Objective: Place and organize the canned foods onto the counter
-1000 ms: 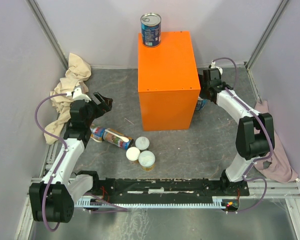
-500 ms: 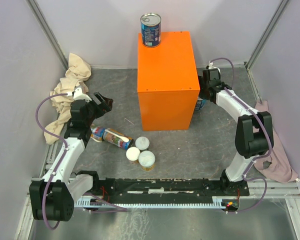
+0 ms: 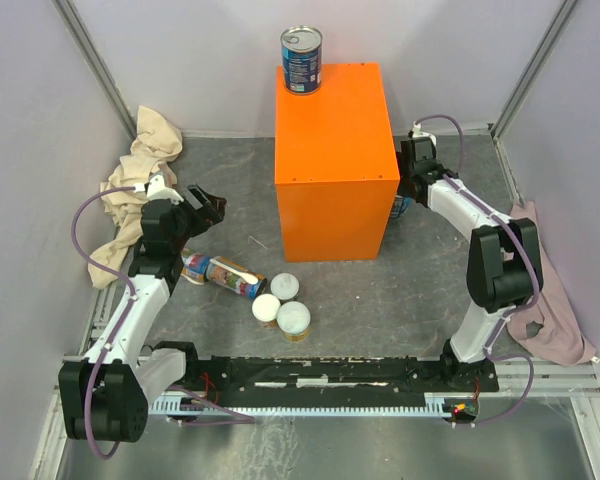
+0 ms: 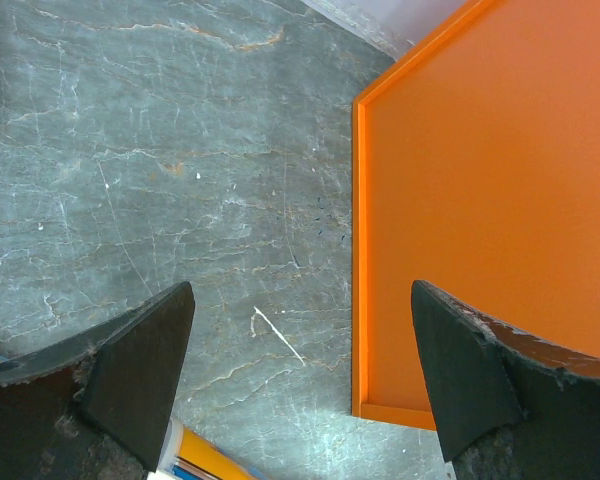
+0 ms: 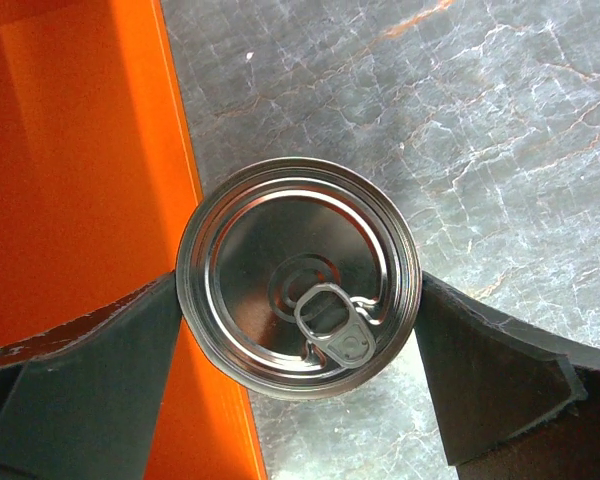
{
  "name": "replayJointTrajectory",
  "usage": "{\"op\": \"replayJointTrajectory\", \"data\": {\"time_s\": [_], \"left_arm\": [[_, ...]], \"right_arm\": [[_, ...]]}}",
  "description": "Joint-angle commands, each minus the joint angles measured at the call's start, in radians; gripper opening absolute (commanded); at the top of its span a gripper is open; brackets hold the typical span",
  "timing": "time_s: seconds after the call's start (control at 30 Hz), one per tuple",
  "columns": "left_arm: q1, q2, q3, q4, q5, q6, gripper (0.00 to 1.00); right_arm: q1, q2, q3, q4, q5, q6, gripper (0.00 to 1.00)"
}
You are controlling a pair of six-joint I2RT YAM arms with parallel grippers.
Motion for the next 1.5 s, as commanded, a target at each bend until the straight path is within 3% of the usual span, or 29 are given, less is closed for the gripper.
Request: {"op": "replayJointTrajectory", "data": {"time_s": [0.0, 0.73, 1.37, 1.43, 1.47], "left_arm": [[0.007, 0.0, 0.003, 0.059, 0.016, -0.021, 0.95], [0.006, 0.003, -0.001, 0.059, 0.017, -0.024, 0.94], [0.006, 0.004, 0.0, 0.062, 0.018, -0.025, 0.94], [0.005, 0.007, 0.0, 0.062, 0.019, -0.025, 0.94], [0.006, 0.007, -0.002, 0.062, 0.018, -0.025, 0.94]], "right_arm": [[0.009, 0.048, 0.027, 0.06, 0.065, -0.018, 1.0], [0.009, 0.122, -0.012, 0.158, 0.289, -0.033, 1.0], [-0.01, 0.168, 0.08, 0.133, 0.291, -0.047, 1.0], [-0.012, 0.166, 0.085, 0.141, 0.282, -0.06, 0.92], [-0.016, 0.163, 0.081, 0.151, 0.265, -0.067, 0.83]]}}
